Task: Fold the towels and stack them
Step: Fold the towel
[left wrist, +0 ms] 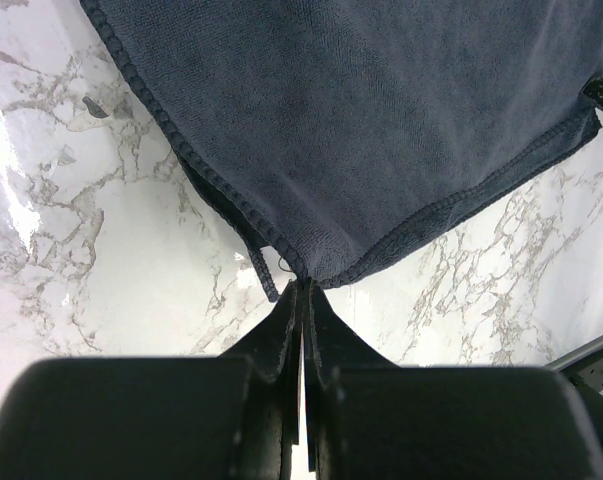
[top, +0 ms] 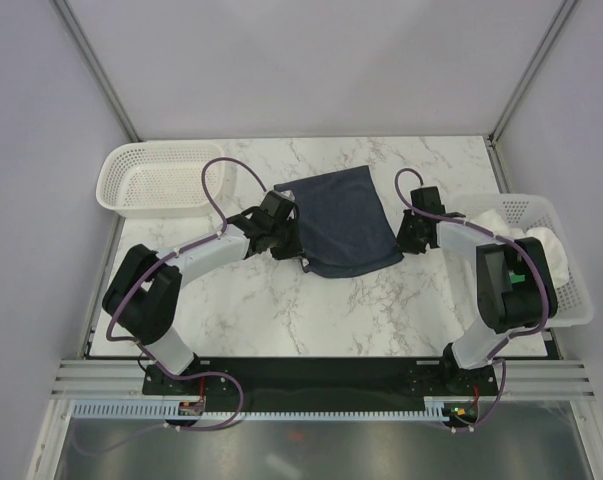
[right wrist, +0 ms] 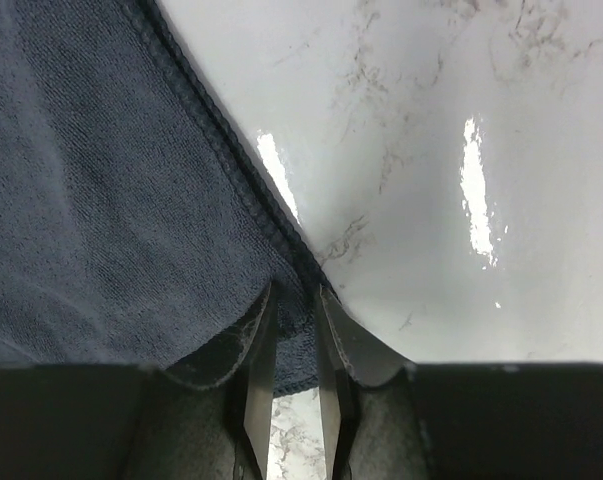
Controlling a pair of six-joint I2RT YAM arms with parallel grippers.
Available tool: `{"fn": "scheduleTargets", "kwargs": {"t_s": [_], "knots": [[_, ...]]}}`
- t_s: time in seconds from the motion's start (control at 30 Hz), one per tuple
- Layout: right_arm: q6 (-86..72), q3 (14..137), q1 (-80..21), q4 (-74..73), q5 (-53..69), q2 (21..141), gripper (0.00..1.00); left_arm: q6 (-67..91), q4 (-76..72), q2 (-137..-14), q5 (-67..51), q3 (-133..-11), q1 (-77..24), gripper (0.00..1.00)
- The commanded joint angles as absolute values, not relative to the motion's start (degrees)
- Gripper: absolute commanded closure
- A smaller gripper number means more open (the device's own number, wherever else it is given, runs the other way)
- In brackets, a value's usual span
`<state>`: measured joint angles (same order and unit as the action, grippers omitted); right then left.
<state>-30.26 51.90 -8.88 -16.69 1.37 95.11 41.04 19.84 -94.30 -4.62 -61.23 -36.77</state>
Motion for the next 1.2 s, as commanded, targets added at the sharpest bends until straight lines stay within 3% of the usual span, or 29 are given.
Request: {"fn": "scheduleTargets", "kwargs": {"t_s": [0.0, 0.17, 0.33, 0.67, 0.8, 0.87, 0.9, 0.93, 1.03, 1.1, 1.13, 1.17], "knots": [[-28.04, 54.32, -9.05, -15.38, -0.88, 95.80, 0.72, 39.90, 19.51, -93.69, -4.57, -62.14, -37.09, 0.98], [-27.78, 53.96, -9.05, -14.68, -0.79, 96.77, 0.78, 39.90, 19.51, -93.60, -4.57, -61.96, -37.00, 0.98], [-27.34, 54.31, -9.14, -14.85, -1.14, 95.81, 0.94, 42.19, 20.65, -93.52, -7.30, -61.79, -37.00, 0.98], [-27.16, 56.42, -9.32, -18.19, -3.69, 92.99, 0.88, 41.75, 21.71, -93.52, -6.94, -62.75, -37.00, 0.98], [-26.89, 56.95, -9.32, -18.54, -3.16, 92.90, 0.99, 41.49, 22.06, -93.51, -6.86, -62.93, -37.00, 0.98], [-26.81, 57.22, -9.40, -18.63, -2.73, 92.90, 0.92, 41.48, 22.24, -93.43, -6.68, -62.84, -37.00, 0.98], [-26.89, 57.65, -9.32, -19.15, -2.55, 92.99, 0.84, 41.48, 22.24, -93.51, -6.85, -62.84, -37.00, 0.98], [-26.89, 57.66, -9.58, -19.16, -2.46, 92.90, 0.84, 41.48, 22.32, -93.43, -6.94, -62.84, -37.00, 0.98], [-26.63, 57.92, -9.67, -19.16, -2.29, 92.99, 1.00, 42.10, 22.24, -93.16, -7.64, -63.11, -37.00, 0.98], [-26.72, 58.01, -9.58, -19.25, -1.94, 93.16, 1.00, 42.71, 21.54, -93.34, -9.57, -63.37, -36.83, 0.98], [-26.72, 58.18, -9.67, -19.25, -1.59, 93.25, 0.98, 43.41, 21.36, -93.34, -10.02, -63.54, -36.83, 0.98], [-26.63, 58.18, -9.67, -19.25, -1.50, 93.25, 0.88, 43.68, 21.18, -93.34, -10.19, -63.63, -36.83, 0.98]]}}
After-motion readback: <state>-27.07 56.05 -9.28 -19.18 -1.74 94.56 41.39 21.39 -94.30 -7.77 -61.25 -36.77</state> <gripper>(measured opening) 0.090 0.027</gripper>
